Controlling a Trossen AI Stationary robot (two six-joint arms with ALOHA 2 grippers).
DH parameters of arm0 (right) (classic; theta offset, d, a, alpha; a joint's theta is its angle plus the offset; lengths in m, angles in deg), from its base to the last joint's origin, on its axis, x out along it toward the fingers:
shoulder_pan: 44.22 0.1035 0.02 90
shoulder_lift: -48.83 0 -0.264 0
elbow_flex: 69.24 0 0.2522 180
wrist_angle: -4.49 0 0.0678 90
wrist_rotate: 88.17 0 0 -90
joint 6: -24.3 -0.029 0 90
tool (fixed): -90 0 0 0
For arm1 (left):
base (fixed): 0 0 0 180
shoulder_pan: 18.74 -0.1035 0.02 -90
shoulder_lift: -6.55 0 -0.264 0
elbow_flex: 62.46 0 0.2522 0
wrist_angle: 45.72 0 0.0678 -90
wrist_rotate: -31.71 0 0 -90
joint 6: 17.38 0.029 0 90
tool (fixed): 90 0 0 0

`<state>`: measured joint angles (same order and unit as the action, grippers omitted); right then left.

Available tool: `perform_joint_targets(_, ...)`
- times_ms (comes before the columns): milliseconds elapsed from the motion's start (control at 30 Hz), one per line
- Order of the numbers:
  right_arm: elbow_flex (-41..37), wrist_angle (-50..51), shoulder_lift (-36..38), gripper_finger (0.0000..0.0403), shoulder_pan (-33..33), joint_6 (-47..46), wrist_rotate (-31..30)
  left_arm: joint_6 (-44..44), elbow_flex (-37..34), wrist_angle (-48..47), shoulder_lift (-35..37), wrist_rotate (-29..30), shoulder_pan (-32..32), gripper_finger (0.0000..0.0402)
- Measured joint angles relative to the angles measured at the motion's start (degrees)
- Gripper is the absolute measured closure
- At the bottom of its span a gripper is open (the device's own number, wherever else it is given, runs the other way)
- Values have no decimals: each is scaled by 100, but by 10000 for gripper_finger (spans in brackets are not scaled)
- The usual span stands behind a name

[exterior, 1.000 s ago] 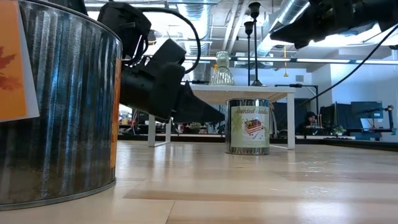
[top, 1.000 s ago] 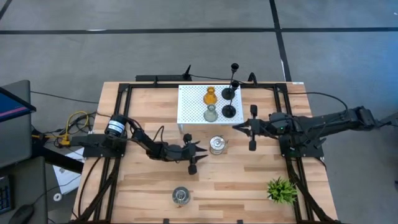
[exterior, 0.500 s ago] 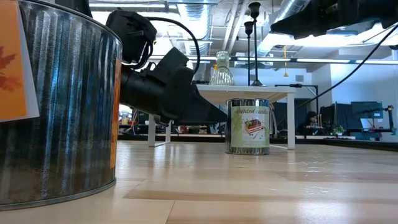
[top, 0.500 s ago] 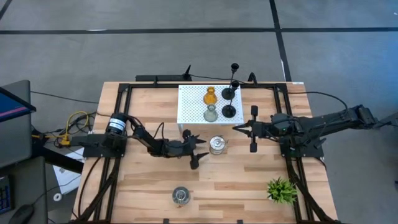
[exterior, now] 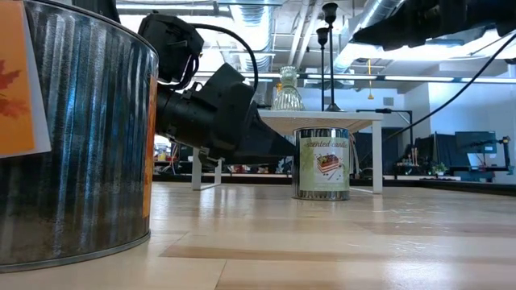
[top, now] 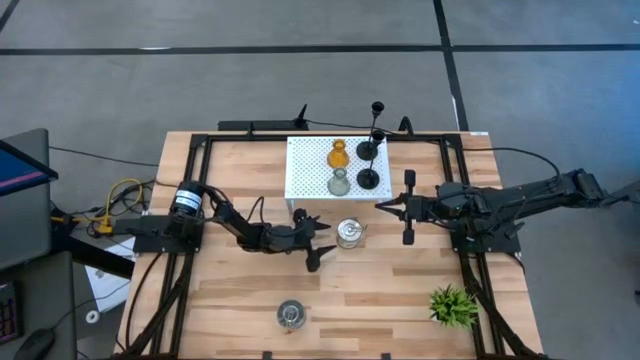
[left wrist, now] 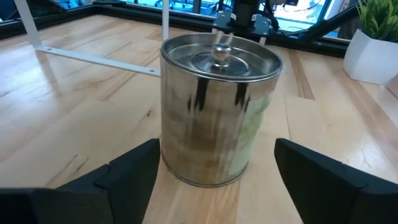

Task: Pick & Place candle stick holders
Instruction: Put the green scented candle on the shelf

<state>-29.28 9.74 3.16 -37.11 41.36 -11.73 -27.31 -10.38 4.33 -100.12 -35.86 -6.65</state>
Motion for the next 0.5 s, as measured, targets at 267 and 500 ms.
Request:
perform_joint_targets(267,0,33,0,403,0,-59,0,70,-2,14,0,0,2,80)
perform_joint_targets(500,0,35,0,403,0,-59,0,-170,-2,55,2,-2,-135,76)
